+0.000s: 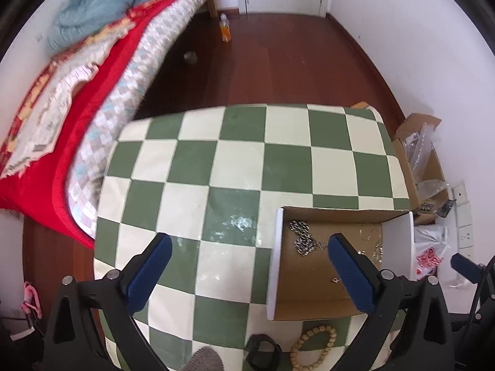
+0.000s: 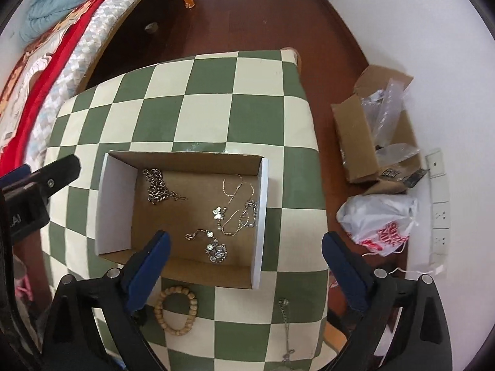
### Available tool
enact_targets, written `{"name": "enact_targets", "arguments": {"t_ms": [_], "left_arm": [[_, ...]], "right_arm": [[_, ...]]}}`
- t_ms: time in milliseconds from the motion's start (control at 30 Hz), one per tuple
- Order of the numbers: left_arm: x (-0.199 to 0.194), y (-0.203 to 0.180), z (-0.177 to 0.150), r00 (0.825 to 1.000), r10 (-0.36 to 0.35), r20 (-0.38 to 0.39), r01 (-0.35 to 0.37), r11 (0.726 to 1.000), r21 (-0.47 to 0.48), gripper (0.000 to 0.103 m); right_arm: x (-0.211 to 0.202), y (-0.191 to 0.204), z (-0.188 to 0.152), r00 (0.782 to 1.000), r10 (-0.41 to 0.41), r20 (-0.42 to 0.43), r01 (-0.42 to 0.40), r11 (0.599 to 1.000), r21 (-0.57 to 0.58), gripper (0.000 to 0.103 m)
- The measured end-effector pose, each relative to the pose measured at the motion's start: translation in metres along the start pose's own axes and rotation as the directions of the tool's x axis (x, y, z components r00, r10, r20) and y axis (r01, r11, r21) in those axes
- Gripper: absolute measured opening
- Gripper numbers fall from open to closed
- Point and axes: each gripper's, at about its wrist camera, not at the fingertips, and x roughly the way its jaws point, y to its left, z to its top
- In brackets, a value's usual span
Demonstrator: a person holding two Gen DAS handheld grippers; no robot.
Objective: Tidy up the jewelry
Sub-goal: 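Move the left gripper to the black watch band while the right reaches a long silver necklace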
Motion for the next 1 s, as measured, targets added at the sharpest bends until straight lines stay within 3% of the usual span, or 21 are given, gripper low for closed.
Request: {"name": "enact_targets", "arguments": {"t_ms": [367,633,1000], "left_arm": [[-0.016,0.001,-0.03,0.996,0.035,0.082,-0.035,0.999,0.006,0.103],[-0.056,0.008,-0.054,0.984,0.049,0.173,-0.049,0.999,-0.006,0.103],[-0.129,0.033,-0.11,0.95,0.057,0.307,-0.051,0.998,-0.03,0.103]], "right_arm": [[-0.006,0.006,-0.023,0.996,-0.028,0.079,0.026,0.999,0.019,0.103],[-0.043,0.015,-0.041,0.972,-0.074,0.223,0.073,0.997,0.015,0.103],[-0.098,0.012,-0.097,0.946,-0.005,0.323,-0.009,0.999,0.043,0.103]]}}
